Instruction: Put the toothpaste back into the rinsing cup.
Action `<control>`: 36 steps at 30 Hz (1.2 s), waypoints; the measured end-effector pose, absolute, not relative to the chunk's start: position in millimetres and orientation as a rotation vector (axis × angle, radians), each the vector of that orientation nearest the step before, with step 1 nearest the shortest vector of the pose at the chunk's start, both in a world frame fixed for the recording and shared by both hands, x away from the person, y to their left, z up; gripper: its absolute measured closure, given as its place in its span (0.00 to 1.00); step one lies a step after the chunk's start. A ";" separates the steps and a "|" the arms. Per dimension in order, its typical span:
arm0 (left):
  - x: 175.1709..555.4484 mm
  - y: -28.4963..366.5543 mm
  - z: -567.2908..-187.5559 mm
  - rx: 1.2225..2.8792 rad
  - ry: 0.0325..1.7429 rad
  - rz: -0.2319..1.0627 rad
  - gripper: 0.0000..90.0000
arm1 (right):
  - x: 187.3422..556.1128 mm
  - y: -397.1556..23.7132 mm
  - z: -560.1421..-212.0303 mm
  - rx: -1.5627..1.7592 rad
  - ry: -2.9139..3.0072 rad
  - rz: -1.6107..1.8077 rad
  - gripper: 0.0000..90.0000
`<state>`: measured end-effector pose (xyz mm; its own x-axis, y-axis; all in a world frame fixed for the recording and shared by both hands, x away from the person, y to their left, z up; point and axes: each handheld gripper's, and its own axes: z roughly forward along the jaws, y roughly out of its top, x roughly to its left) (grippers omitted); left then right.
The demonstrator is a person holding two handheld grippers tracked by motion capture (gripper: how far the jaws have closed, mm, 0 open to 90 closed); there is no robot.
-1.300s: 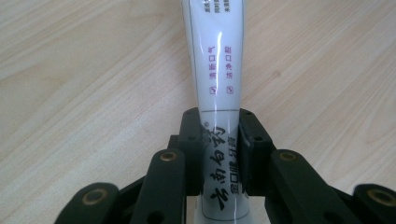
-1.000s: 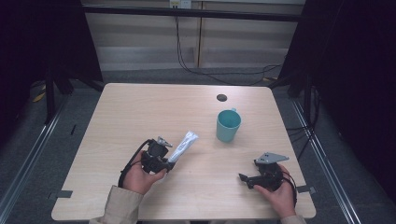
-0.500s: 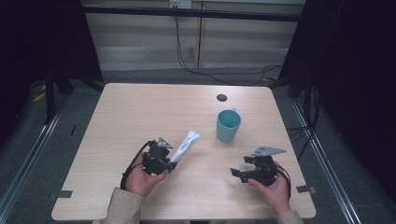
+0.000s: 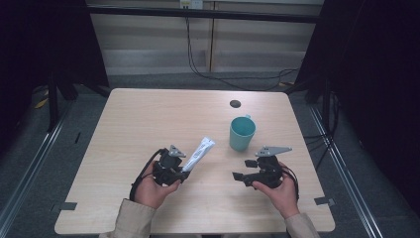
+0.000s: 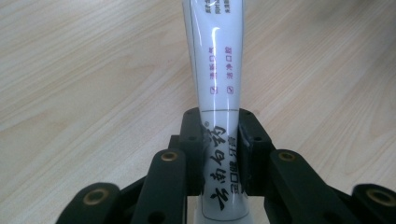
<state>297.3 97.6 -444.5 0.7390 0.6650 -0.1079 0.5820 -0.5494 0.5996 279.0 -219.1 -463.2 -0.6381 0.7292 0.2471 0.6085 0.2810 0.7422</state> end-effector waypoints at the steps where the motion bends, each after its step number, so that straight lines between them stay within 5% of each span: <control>1: 297.2 97.2 -443.5 2.312 0.932 0.177 0.84 | 280.2 -217.5 -461.9 1.256 2.398 1.290 0.27; 36: 292.4 78.0 -445.4 2.310 0.868 0.161 0.84 | 315.1 -172.6 -444.0 1.288 2.439 1.360 0.30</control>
<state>292.4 78.0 -445.4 0.7726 0.6254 -0.1091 0.5448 -0.5649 0.6198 315.1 -172.6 -444.0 -0.6474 0.6929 0.3174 0.6343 0.2590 0.7284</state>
